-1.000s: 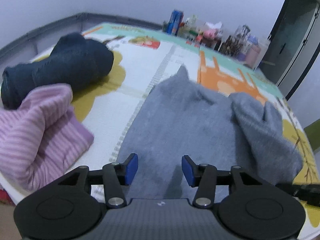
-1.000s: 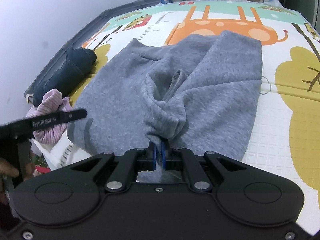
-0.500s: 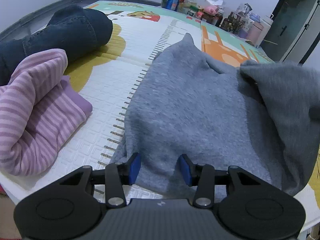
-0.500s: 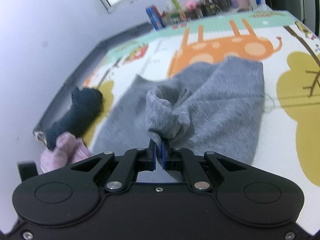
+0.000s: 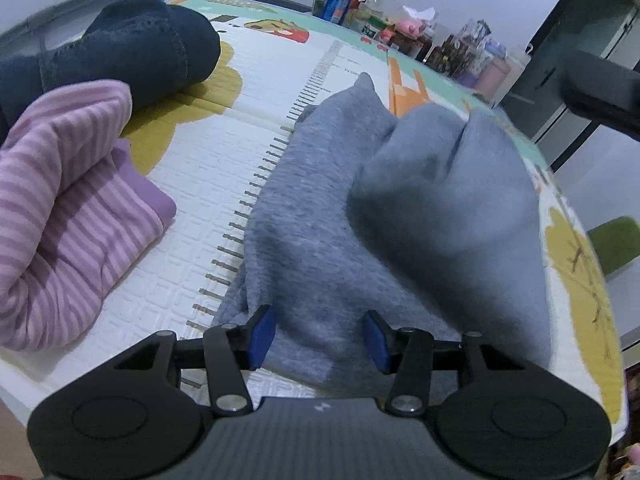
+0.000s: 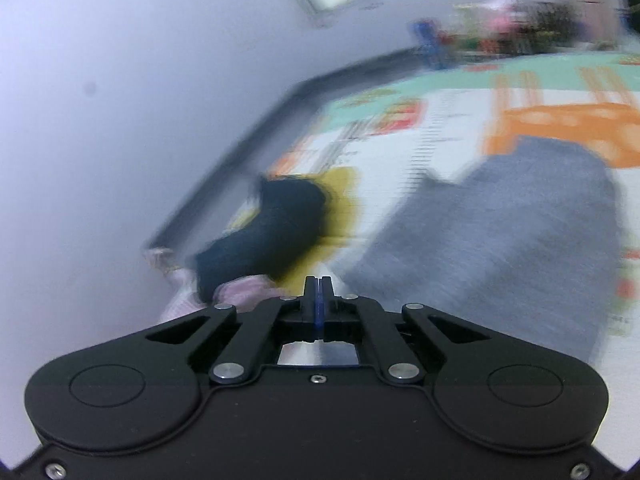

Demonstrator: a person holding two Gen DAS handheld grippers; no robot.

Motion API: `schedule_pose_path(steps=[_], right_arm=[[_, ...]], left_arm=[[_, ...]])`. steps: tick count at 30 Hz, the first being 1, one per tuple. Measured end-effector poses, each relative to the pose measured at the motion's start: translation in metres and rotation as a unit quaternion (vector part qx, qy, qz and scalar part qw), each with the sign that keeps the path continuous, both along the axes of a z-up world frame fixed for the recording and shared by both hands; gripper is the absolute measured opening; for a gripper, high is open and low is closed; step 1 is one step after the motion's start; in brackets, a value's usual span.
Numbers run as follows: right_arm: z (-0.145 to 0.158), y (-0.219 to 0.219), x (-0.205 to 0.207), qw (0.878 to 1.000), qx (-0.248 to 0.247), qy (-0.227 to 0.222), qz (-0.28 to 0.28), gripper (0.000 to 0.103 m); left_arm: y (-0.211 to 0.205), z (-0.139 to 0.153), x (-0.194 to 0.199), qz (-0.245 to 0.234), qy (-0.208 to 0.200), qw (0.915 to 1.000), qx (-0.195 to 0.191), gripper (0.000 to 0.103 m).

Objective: Fold clothes

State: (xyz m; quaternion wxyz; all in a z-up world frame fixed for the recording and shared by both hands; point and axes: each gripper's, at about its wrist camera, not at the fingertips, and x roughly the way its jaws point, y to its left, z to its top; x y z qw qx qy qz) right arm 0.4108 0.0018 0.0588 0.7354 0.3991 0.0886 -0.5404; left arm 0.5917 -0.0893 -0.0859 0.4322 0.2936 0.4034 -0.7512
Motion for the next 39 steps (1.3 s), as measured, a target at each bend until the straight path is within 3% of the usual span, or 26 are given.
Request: schedule_pose_path(steps=[2, 3, 8, 14, 20, 27, 39], right_arm=[[-0.004, -0.01, 0.034, 0.995, 0.002, 0.098, 0.017, 0.001], [-0.011, -0.016, 0.045, 0.992, 0.015, 0.126, 0.021, 0.001], [-0.045, -0.026, 0.05, 0.988, 0.087, 0.126, 0.018, 0.006], [-0.051, -0.017, 0.036, 0.984, 0.082, 0.157, -0.002, 0.014], [-0.045, -0.013, 0.018, 0.985, 0.08, 0.151, -0.028, 0.022], [-0.041, -0.012, -0.006, 0.984, 0.084, 0.143, -0.069, 0.032], [-0.023, -0.024, -0.064, 0.979, 0.081, 0.125, -0.141, 0.04]], left_arm=[[-0.001, 0.0, 0.003, -0.002, 0.007, 1.0, 0.003, 0.051], [-0.002, 0.0, 0.003, -0.003, 0.007, 1.0, 0.005, 0.051], [-0.004, 0.0, 0.005, -0.004, 0.013, 0.9999, 0.01, 0.051], [-0.004, 0.0, 0.005, -0.009, 0.011, 0.9998, 0.01, 0.054], [-0.001, 0.005, 0.0, -0.018, 0.002, 0.9998, 0.004, 0.064], [0.005, 0.028, -0.011, -0.029, -0.015, 0.999, -0.031, 0.069], [0.001, 0.08, -0.048, -0.078, 0.022, 0.9917, -0.1, 0.079]])
